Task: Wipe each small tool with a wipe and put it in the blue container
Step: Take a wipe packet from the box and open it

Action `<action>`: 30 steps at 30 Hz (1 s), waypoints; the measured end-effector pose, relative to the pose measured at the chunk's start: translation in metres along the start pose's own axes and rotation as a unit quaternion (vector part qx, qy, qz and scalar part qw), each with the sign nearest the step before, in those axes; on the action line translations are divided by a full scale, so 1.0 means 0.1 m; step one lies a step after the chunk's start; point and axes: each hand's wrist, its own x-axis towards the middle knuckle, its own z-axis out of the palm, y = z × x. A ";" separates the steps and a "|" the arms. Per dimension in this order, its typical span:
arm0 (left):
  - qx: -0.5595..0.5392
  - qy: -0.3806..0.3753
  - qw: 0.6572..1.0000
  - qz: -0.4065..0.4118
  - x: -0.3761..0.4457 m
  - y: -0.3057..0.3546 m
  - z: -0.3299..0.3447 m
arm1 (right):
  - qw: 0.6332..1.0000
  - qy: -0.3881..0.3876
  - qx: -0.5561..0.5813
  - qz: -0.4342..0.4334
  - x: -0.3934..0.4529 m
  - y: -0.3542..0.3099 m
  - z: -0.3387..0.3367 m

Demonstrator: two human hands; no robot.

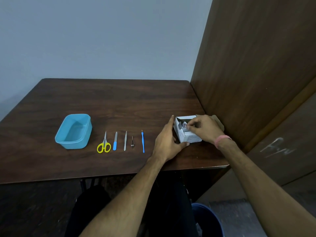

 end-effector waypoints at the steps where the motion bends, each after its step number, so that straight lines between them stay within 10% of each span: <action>1: 0.000 -0.002 1.000 0.001 0.00 0.00 0.00 | 1.000 -0.015 -0.025 0.007 0.02 -0.03 -0.03; 10: -0.013 -0.004 1.000 0.004 0.02 -0.05 0.01 | 0.979 -0.124 -0.150 0.064 0.20 -0.29 0.02; 30: -0.017 -0.005 1.000 -0.008 0.02 -0.03 0.01 | 0.996 -0.045 -0.011 0.073 0.03 -0.12 -0.14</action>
